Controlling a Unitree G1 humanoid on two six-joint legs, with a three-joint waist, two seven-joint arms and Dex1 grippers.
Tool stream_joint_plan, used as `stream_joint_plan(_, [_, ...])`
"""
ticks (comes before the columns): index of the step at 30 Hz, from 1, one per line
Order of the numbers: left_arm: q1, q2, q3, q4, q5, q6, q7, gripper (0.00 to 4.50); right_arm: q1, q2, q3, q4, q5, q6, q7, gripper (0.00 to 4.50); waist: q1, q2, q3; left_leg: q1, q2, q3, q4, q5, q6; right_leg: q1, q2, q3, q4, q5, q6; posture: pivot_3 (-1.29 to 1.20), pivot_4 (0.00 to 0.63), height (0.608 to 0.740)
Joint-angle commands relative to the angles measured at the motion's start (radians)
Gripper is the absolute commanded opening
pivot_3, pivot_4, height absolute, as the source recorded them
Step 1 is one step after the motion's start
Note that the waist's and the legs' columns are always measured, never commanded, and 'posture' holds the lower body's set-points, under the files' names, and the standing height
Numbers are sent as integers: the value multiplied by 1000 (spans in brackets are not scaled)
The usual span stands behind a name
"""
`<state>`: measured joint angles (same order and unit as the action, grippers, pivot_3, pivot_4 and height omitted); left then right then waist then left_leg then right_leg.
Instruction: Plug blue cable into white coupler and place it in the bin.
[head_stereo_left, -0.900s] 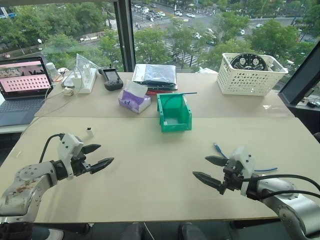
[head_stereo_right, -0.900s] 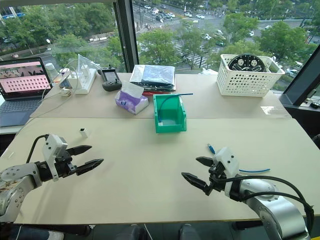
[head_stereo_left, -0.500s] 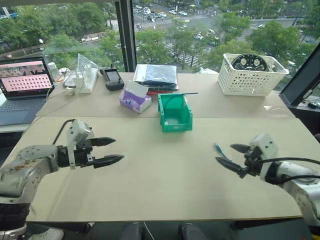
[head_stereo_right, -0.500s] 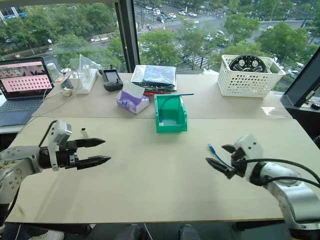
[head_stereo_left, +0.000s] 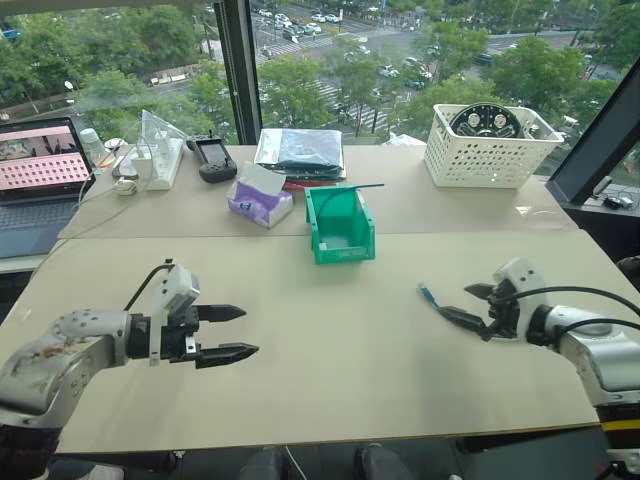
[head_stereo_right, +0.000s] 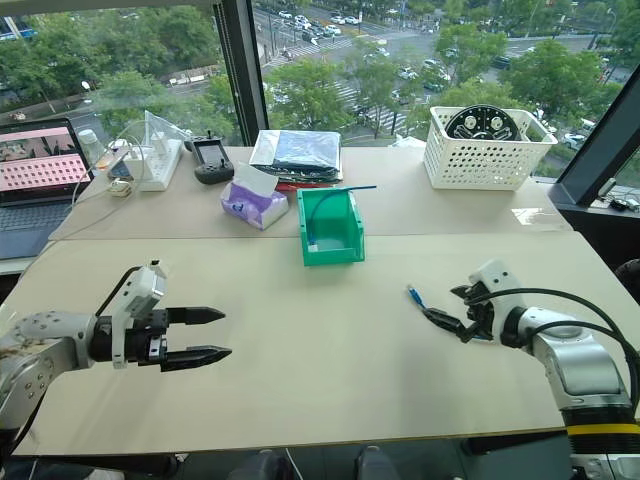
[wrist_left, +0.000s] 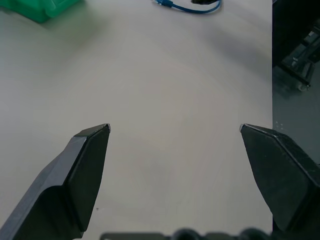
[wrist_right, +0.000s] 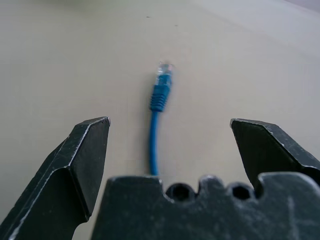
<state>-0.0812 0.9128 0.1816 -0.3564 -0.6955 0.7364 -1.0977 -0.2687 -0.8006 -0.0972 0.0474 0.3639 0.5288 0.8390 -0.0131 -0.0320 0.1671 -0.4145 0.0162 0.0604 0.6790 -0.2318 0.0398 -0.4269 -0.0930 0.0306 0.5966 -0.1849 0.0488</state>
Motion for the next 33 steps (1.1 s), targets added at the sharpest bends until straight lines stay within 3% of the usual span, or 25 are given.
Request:
stream_joint_plan(1, [20,-9,40,-32,-10,-12,29,4500,-39,8,-17,-12,21,24,12,4478,4,0,0,0,0,0,0,0,0,0,-1,0,0,0,0,0,150,740])
stream_joint_plan(9, [31,-33,29,-42,15,-35,80,4500,-136,77,66,186,-73,-32,-2,4478,1,0,0,1,0,0,1,0,0,1,-1,0,0,0,0,0,150,740])
stream_joint_plan(12, [35,-34,27,-35,32,-53,87,4500,-170,106,89,261,-110,-74,-2,3819,-5,0,0,2,-1,1,1,0,0,1,0,0,0,1,-1,0,150,740])
stream_joint_plan(15, [41,-42,34,-38,33,-61,94,4500,-191,123,98,303,-128,-105,10,2653,-9,0,0,4,0,1,1,0,0,3,1,0,0,1,-1,0,150,740])
stream_joint_plan(23, [3,-67,-12,9,73,-122,87,4500,-229,117,159,332,-218,-228,68,49,-10,0,0,6,0,2,1,0,0,3,1,0,2,1,-2,0,150,740])
stream_joint_plan(29, [-105,-80,-91,72,127,-170,51,4500,-294,89,318,190,-259,-329,311,49,-13,0,0,6,0,2,1,0,-1,3,2,1,4,1,-1,0,150,740])
stream_joint_plan(33, [-158,-78,-173,104,194,-222,7,4500,-378,136,441,143,-275,-363,464,49,-12,0,0,6,-1,2,0,0,-1,2,2,2,5,1,-2,0,150,740])
